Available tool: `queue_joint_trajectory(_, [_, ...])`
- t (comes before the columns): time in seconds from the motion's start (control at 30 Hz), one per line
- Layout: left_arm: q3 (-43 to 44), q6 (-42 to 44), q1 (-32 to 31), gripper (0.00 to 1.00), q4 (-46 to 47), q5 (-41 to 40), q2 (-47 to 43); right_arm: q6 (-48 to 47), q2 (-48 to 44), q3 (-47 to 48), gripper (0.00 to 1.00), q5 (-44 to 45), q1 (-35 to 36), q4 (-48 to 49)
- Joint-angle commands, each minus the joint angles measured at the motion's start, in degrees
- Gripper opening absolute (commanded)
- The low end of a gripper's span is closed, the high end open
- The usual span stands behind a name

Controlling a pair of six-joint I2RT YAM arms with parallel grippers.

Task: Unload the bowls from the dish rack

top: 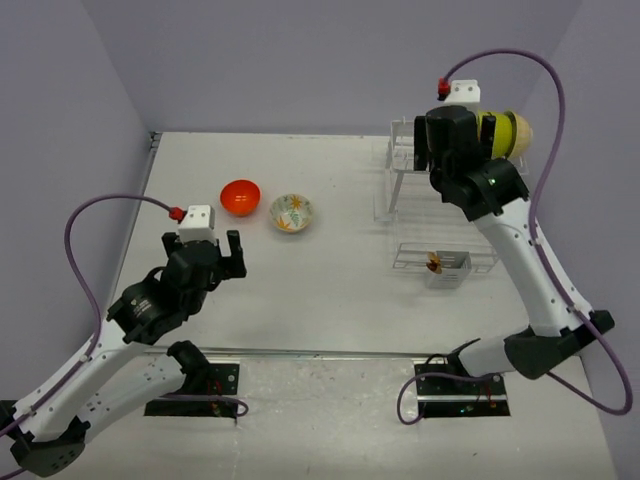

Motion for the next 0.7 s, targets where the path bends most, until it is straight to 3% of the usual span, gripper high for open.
queue_joint_trajectory(0.0, [-1.2,-1.8,0.3,1.00,3.0,-2.6,-2.0,-9.6,6.1,4.6,0.84,7.9,0.3,2.6])
queue_joint_trajectory(0.13, [-1.6,-1.9,3.4,1.00,3.0,-2.6,-2.4,-17.5,13.5,10.0,0.81,12.5,0.3,4.6])
queue_joint_trajectory(0.33, [-3.1,2.9,11.9,1.00,7.5,7.5,-1.7,-31.4,21.0,12.7,0.74,18.0,0.3,14.3])
queue_joint_trajectory(0.43, [-3.2,3.4,11.9,1.00,8.0,9.0,-0.9,-39.5,22.2,10.4,0.70,20.4,0.3,23.8])
queue_joint_trajectory(0.67, [-3.8,4.1,11.9,1.00,8.9,11.0,-2.3,-46.0,27.3,10.4,0.68,21.8,-2.9,32.1])
